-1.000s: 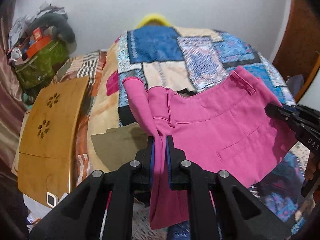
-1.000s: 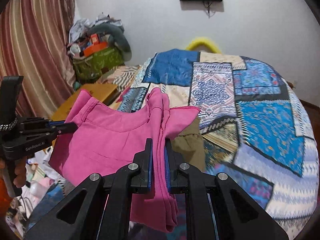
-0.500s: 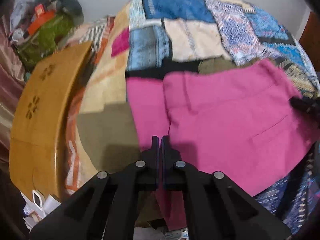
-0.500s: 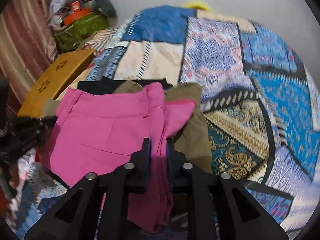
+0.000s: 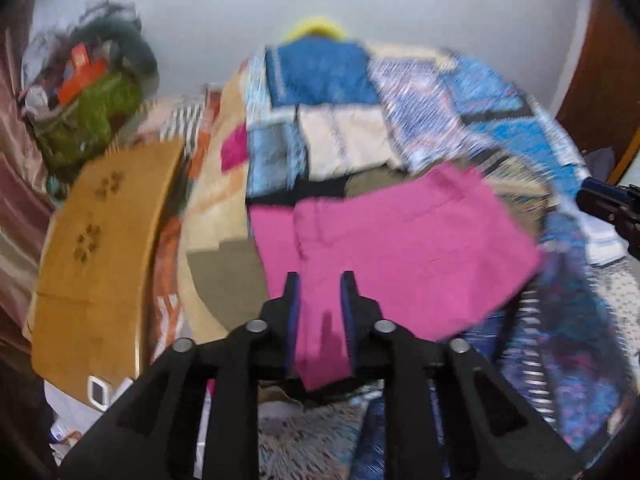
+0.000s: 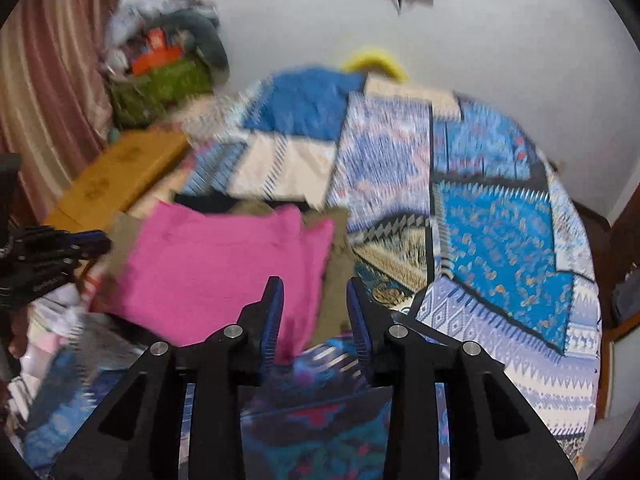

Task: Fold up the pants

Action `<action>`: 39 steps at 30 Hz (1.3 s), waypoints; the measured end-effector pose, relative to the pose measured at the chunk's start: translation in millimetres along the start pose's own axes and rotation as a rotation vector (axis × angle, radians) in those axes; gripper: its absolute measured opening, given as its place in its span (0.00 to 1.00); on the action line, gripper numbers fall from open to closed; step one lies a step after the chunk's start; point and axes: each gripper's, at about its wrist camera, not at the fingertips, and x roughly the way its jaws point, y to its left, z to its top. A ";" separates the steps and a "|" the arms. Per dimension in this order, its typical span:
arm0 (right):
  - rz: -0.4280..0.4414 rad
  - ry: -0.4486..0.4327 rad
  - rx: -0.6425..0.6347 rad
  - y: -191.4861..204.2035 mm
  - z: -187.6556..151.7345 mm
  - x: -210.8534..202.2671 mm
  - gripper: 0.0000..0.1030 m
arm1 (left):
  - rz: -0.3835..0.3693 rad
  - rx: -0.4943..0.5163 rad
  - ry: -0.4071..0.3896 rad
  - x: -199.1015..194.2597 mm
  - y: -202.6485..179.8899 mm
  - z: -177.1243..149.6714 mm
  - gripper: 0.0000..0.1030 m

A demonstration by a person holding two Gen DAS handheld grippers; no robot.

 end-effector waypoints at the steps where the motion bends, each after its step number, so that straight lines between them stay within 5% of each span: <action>1: 0.018 -0.035 0.001 4.6 0.5 -16.7 0.29 | -0.007 0.006 -0.034 -18.8 -4.8 2.3 0.24; 12: 0.138 -0.399 -0.047 57.4 -18.1 -184.3 0.29 | -0.046 0.051 -0.374 -209.0 -47.2 -26.8 0.25; 19: 0.154 -0.573 -0.039 79.5 -53.5 -255.2 0.31 | 0.022 0.033 -0.556 -295.4 -63.9 -71.9 0.51; 27: 0.097 -0.659 -0.032 91.3 -72.1 -290.0 0.80 | 0.021 -0.011 -0.660 -342.0 -67.4 -106.9 0.76; 32: 0.078 -0.678 -0.014 93.3 -75.2 -298.6 0.98 | 0.014 -0.010 -0.688 -352.2 -67.6 -119.8 0.85; 39: 0.070 -0.680 -0.004 98.2 -82.4 -303.0 1.00 | 0.005 -0.021 -0.720 -362.2 -65.5 -131.5 0.98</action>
